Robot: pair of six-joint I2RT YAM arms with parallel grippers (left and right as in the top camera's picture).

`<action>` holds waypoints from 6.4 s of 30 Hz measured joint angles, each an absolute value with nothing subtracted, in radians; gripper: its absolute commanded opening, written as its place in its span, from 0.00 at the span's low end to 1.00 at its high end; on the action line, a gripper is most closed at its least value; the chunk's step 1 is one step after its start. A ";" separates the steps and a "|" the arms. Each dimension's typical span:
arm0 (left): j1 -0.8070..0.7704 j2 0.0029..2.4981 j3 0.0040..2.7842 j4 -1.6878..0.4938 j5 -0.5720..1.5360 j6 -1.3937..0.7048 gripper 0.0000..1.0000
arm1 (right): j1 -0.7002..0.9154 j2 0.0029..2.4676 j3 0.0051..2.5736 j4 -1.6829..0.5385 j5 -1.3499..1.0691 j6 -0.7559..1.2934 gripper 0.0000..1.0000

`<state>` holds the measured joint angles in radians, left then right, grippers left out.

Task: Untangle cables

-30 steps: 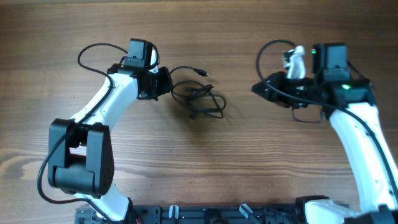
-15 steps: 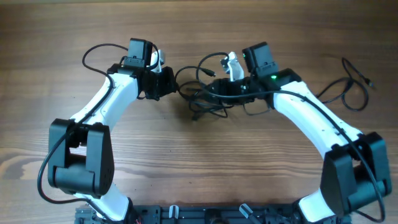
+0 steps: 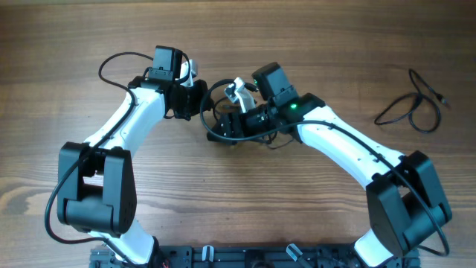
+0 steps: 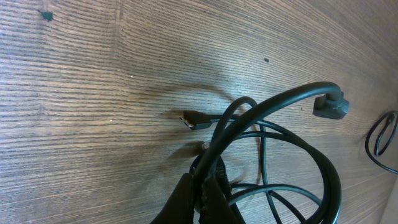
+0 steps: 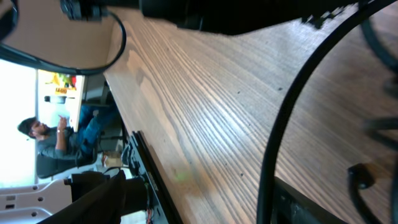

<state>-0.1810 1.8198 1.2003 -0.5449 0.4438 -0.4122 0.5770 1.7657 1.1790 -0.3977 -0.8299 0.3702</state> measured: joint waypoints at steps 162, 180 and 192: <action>0.053 1.745 1.149 -0.593 0.904 0.173 0.07 | -0.202 1.483 1.178 -0.750 -0.113 0.208 0.88; -0.009 1.745 1.149 -0.575 0.904 0.173 0.11 | -0.202 1.721 1.259 -0.997 -0.218 0.161 1.00; -0.009 1.745 1.148 -0.575 0.904 0.173 0.10 | -0.169 1.721 1.501 -1.207 -0.035 0.273 1.00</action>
